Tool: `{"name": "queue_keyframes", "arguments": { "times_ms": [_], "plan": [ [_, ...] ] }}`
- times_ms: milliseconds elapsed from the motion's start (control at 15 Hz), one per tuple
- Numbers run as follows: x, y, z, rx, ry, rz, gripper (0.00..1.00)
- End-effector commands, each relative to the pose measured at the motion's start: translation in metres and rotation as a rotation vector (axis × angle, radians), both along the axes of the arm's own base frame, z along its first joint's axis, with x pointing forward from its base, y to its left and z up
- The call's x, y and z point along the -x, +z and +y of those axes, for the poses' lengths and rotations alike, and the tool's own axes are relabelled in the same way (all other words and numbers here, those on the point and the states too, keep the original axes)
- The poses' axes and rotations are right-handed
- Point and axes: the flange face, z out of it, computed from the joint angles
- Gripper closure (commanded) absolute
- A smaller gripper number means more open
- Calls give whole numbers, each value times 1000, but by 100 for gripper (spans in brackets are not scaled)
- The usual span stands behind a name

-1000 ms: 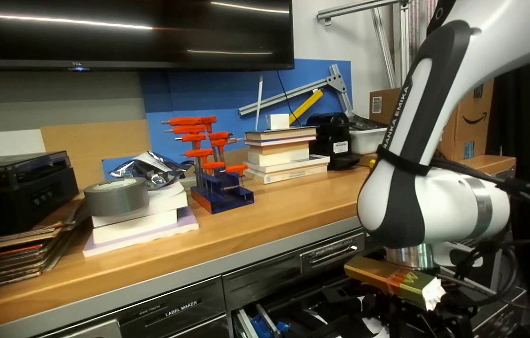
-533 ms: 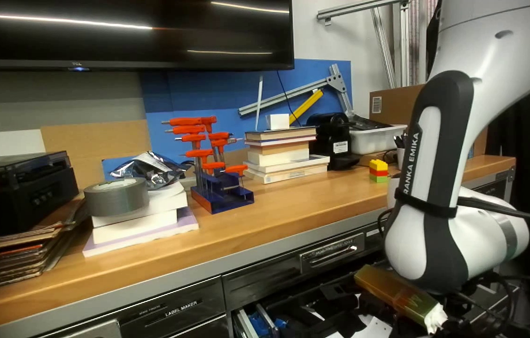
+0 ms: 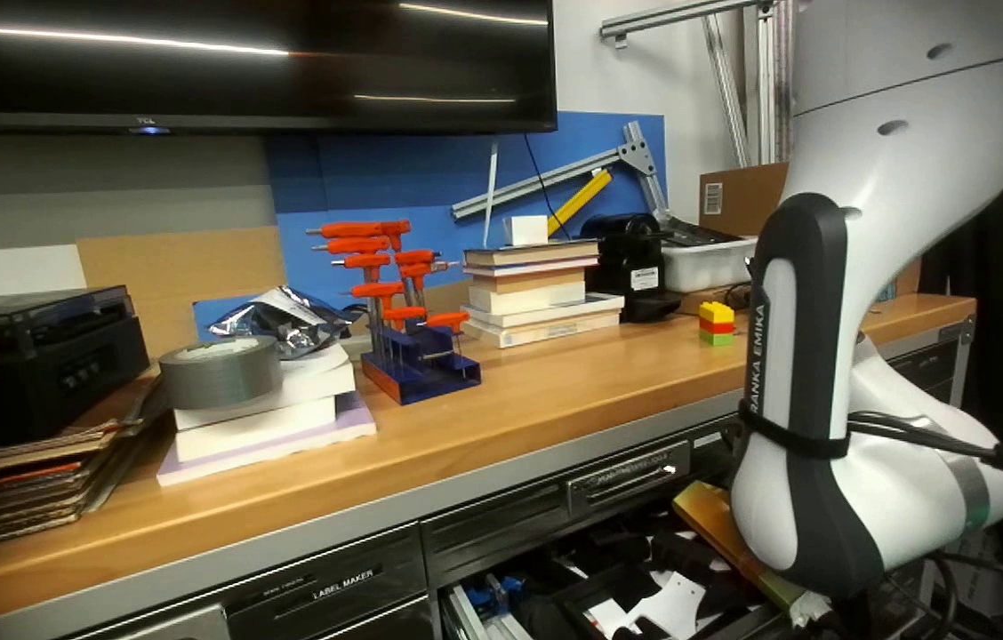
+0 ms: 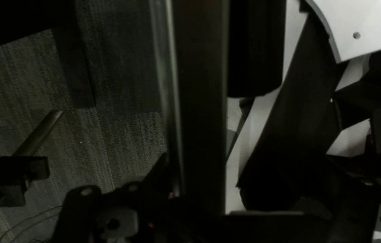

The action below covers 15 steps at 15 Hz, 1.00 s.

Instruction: Put the black objects from the countertop in the drawer and close the drawer.

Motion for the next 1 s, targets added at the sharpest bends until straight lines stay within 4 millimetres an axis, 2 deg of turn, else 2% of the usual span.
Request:
{"name": "queue_keyframes", "arguments": {
  "times_ms": [0,200,467,733,933],
  "plan": [
    [-5,6,-6,36,14,-132,0],
    [-10,14,-5,16,26,-283,0],
    [-10,14,-10,-18,66,-395,0],
    [-15,20,-12,-86,159,-356,0],
    [-27,38,-14,-75,228,-291,0]
  ]
}}
